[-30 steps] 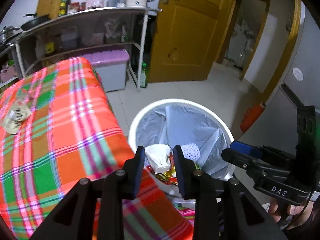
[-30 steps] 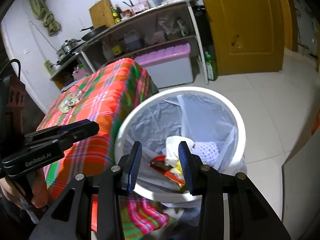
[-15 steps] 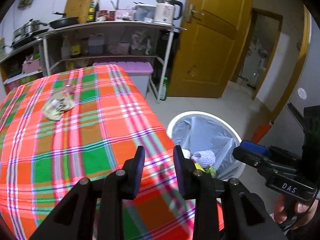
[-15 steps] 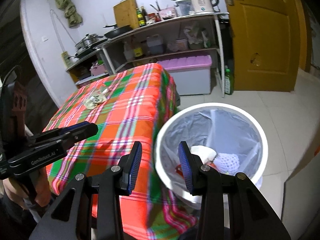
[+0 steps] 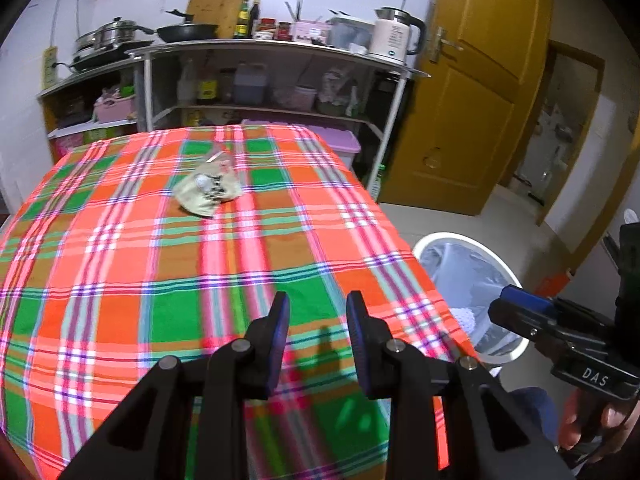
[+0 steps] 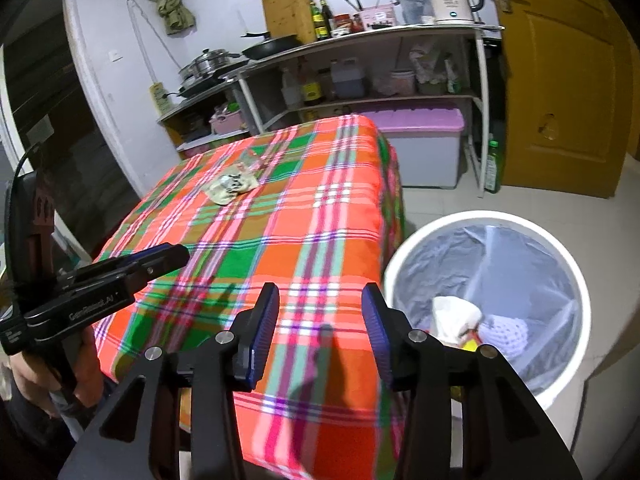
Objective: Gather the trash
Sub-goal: 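Move both open tools back over the table toward the clear wrapper and cup, then grasp the clear printed wrapper with the left tool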
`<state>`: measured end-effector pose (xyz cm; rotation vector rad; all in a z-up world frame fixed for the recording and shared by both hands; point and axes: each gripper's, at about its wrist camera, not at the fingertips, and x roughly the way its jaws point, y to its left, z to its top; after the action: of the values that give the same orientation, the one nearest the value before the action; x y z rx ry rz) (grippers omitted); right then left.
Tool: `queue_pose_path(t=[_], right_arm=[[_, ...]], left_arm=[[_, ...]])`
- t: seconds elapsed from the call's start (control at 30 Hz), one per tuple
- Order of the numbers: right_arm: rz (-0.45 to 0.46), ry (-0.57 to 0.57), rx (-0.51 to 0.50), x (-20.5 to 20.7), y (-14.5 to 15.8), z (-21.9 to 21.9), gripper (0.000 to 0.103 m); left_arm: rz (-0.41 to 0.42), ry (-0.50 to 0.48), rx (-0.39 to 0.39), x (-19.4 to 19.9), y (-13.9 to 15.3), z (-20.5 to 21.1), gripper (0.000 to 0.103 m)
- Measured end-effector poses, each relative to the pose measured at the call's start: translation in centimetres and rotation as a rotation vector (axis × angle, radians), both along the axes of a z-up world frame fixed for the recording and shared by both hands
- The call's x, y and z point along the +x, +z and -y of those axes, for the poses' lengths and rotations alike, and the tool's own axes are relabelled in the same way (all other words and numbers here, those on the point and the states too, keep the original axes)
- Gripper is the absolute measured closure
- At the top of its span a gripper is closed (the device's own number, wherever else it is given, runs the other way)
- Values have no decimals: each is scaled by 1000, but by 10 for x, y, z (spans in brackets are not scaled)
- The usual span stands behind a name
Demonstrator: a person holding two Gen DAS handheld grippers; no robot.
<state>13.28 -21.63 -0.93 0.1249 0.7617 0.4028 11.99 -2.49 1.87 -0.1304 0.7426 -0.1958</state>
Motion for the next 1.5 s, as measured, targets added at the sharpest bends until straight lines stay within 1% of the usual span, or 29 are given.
queue_pose_path(t=[0.1, 0.2, 0.23, 0.57, 0.8, 0.93, 1.37, 1.5], right_arm=[[-1, 21, 1, 5, 1, -9, 58], [0, 42, -4, 10, 1, -18, 57], [1, 49, -6, 11, 2, -20, 57], [14, 98, -22, 33, 6, -47, 57], [13, 121, -18, 53, 5, -61, 56], [7, 129, -21, 65, 3, -67, 56], [-11, 152, -35, 103, -5, -79, 56], [-20, 149, -37, 113, -10, -79, 56]], left_arm=[[3, 23, 5, 1, 1, -10, 72], [10, 40, 5, 3, 2, -20, 62], [14, 46, 4, 3, 2, -23, 61], [17, 70, 20, 26, 7, -50, 61], [1, 79, 53, 57, 4, -73, 57], [-15, 64, 66, 79, -2, -82, 56], [-39, 14, 94, 149, -22, -94, 51], [-45, -16, 97, 167, -28, -93, 47]])
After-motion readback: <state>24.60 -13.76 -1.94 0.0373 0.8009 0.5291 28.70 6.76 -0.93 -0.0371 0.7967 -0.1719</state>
